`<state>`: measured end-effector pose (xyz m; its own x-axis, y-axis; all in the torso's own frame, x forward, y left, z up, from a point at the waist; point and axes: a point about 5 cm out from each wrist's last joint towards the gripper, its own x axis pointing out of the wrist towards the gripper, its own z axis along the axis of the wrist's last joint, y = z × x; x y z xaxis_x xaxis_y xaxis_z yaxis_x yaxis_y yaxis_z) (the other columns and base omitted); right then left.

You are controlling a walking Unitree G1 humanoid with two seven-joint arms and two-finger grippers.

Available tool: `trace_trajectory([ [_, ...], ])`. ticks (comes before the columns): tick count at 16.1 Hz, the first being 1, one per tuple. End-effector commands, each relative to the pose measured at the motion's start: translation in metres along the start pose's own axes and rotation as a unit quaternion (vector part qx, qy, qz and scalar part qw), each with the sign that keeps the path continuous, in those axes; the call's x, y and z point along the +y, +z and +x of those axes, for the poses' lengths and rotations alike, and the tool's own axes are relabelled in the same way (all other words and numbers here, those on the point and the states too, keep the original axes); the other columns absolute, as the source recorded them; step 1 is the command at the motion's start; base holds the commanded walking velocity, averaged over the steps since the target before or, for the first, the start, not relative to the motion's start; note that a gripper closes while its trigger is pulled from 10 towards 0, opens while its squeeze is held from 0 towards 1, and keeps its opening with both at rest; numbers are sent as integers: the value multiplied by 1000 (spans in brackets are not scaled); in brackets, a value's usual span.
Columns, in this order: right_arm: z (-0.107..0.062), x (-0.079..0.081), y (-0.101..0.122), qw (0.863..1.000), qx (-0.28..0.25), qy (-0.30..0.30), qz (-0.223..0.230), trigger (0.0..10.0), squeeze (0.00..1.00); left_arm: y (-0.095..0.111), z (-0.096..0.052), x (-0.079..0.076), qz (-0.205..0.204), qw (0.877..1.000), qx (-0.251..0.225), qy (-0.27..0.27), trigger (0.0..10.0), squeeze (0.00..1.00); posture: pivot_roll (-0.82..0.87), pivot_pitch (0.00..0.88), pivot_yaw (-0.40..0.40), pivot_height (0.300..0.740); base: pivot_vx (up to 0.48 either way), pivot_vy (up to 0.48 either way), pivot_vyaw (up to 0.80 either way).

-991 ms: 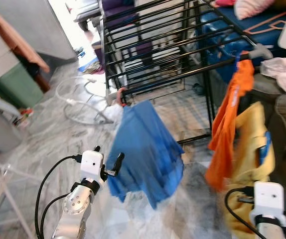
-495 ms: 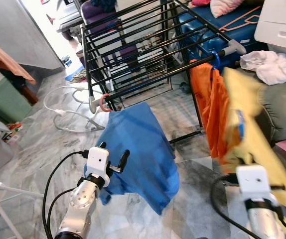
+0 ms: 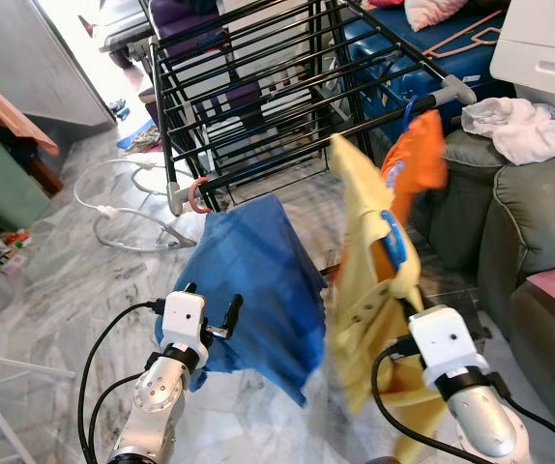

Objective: Hang hanger

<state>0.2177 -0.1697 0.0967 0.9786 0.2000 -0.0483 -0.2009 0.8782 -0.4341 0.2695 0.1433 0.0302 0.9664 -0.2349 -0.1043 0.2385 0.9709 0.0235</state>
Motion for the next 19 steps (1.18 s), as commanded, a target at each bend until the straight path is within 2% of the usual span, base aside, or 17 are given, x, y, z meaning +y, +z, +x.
trace_trajectory([
  [1,4,8,6,999,-17,24,16,10000,0,-5,-5,11,2,1000,10,21,10000,0,-364,0,247,740,0,0,0],
  [4,9,14,-11,997,25,43,63,10000,0,-8,-10,16,-2,999,20,38,10000,0,-345,0,240,740,0,0,0],
  [5,11,21,-18,993,42,68,88,10000,0,-8,-13,19,1,999,21,47,10000,0,-323,0,234,740,0,0,0],
  [6,11,23,-20,992,45,77,93,10000,0,-8,-14,20,1,999,21,49,10000,0,-323,0,234,740,0,0,0],
  [8,15,38,-20,974,63,156,155,10000,0,-6,-19,26,9,998,17,61,10000,0,-302,0,229,740,0,0,0],
  [11,15,52,-27,951,87,219,202,10000,0,-7,-23,29,12,997,21,66,10000,0,-273,0,219,740,0,0,0],
  [14,28,51,-32,951,98,194,220,10000,0,-9,-24,31,15,997,32,71,10000,0,-261,0,217,740,0,0,0],
  [16,34,44,-35,960,106,155,210,10000,0,-9,-24,30,15,997,33,70,10000,0,-262,0,222,740,0,0,0],
  [17,37,38,-37,965,104,126,206,10000,0,-8,-22,29,13,997,33,67,10000,0,-262,0,223,740,0,0,0],
  [19,43,11,-41,969,101,6,225,10000,0,-2,-16,26,1,998,23,54,10000,0,-278,0,233,740,0,0,0],
])
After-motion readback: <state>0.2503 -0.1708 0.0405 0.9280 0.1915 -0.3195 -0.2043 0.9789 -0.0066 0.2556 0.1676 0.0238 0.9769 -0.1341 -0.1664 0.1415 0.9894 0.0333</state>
